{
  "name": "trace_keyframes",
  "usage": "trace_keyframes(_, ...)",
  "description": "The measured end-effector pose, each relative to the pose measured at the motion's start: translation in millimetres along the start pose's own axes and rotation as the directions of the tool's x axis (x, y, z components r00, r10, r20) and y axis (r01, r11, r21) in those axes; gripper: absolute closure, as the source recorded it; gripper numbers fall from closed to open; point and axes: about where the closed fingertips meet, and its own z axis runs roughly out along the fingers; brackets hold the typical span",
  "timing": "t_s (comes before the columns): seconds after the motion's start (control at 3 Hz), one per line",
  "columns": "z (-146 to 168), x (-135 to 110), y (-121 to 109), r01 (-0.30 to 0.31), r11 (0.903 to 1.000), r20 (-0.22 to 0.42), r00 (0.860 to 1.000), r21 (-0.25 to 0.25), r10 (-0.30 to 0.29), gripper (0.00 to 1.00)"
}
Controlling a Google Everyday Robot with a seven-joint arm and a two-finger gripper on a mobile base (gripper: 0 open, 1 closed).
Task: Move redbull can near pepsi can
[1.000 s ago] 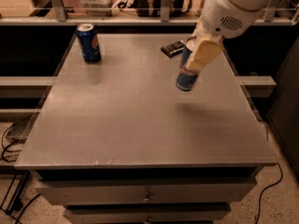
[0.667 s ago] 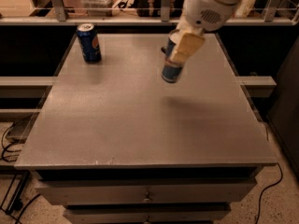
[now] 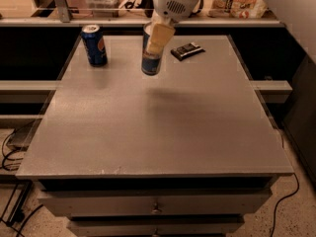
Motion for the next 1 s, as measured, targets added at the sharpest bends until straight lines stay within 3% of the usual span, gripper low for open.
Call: trace_keyframes(1.0,83,-65,-44,0.028,0.9979,0.008,1.000,-0.058,-0.028,1.00)
